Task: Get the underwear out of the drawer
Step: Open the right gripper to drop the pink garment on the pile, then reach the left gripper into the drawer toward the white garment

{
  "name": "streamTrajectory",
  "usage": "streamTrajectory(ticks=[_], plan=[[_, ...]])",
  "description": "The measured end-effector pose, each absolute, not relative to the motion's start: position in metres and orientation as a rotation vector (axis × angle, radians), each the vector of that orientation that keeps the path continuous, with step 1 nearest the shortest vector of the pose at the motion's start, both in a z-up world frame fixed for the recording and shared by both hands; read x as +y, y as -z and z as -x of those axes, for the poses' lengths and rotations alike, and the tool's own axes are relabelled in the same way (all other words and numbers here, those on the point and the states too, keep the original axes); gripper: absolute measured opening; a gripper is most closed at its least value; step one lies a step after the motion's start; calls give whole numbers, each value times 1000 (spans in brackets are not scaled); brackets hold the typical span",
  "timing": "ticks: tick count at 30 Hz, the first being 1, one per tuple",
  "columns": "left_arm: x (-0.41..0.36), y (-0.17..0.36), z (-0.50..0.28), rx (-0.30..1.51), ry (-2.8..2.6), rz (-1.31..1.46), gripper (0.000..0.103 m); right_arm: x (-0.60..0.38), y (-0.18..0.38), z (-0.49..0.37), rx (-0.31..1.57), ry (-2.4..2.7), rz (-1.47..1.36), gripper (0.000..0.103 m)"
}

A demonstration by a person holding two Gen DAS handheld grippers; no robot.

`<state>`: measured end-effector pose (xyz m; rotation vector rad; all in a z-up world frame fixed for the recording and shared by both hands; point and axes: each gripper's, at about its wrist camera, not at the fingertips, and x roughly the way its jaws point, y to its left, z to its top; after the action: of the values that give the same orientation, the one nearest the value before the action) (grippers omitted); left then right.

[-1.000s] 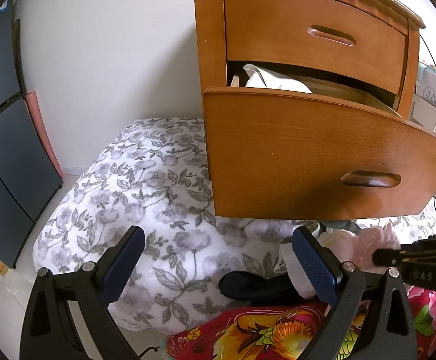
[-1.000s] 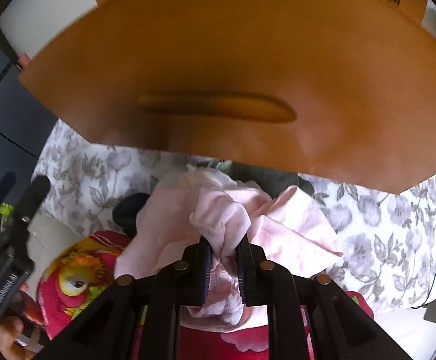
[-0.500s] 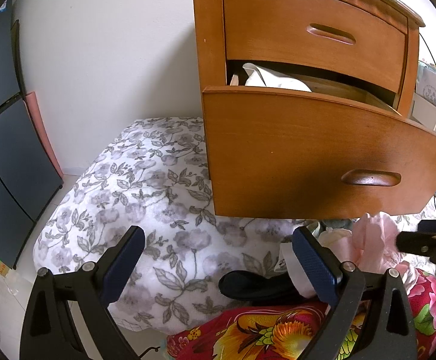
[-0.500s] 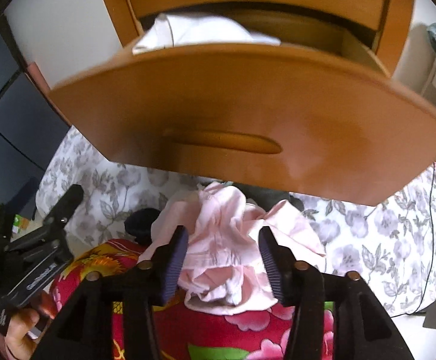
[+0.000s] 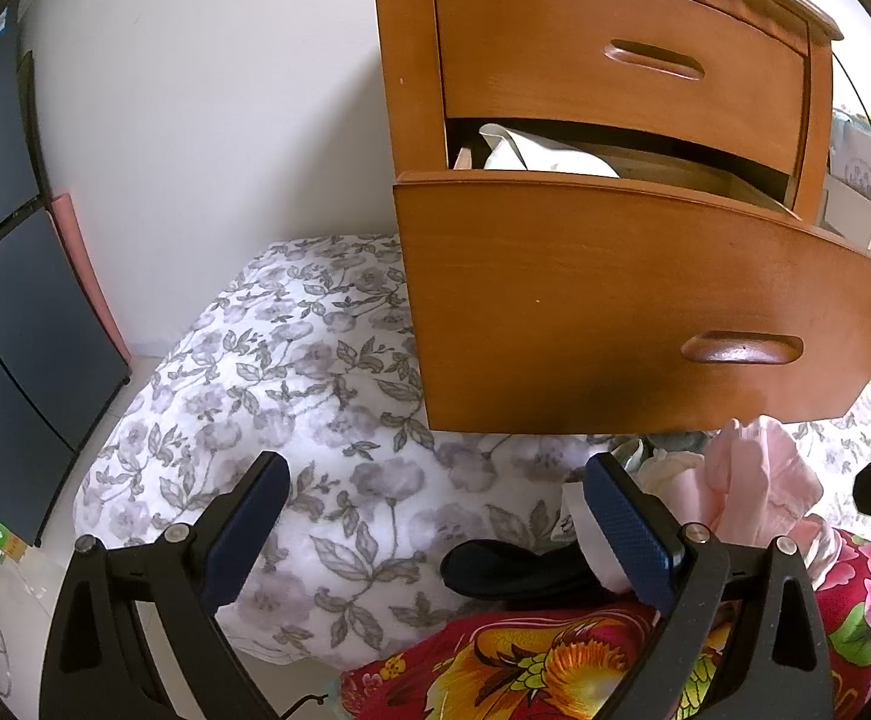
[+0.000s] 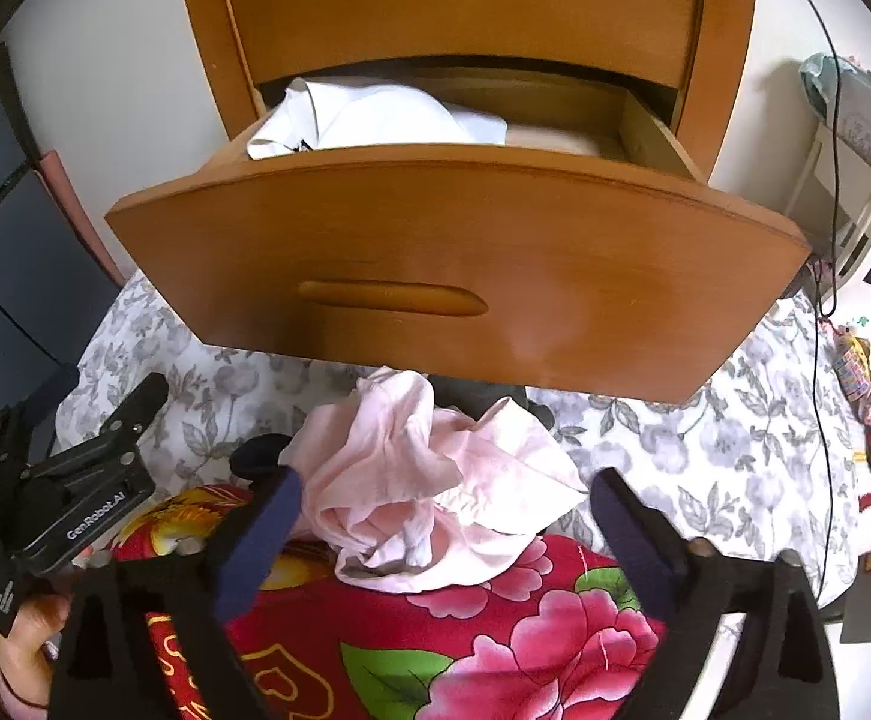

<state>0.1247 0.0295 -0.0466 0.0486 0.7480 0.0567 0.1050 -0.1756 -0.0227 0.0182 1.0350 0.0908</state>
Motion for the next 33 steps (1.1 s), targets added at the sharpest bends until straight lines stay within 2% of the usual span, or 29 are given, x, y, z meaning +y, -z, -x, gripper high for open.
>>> streamTrajectory(ticks=[14,33], plan=[[24,45,-123,742,-60,-94,99,-188,10,-92,907,-68,-31,103],[22,19,-103,723,12,-16,99,-200,-1,-81,879,-89,-43,103]])
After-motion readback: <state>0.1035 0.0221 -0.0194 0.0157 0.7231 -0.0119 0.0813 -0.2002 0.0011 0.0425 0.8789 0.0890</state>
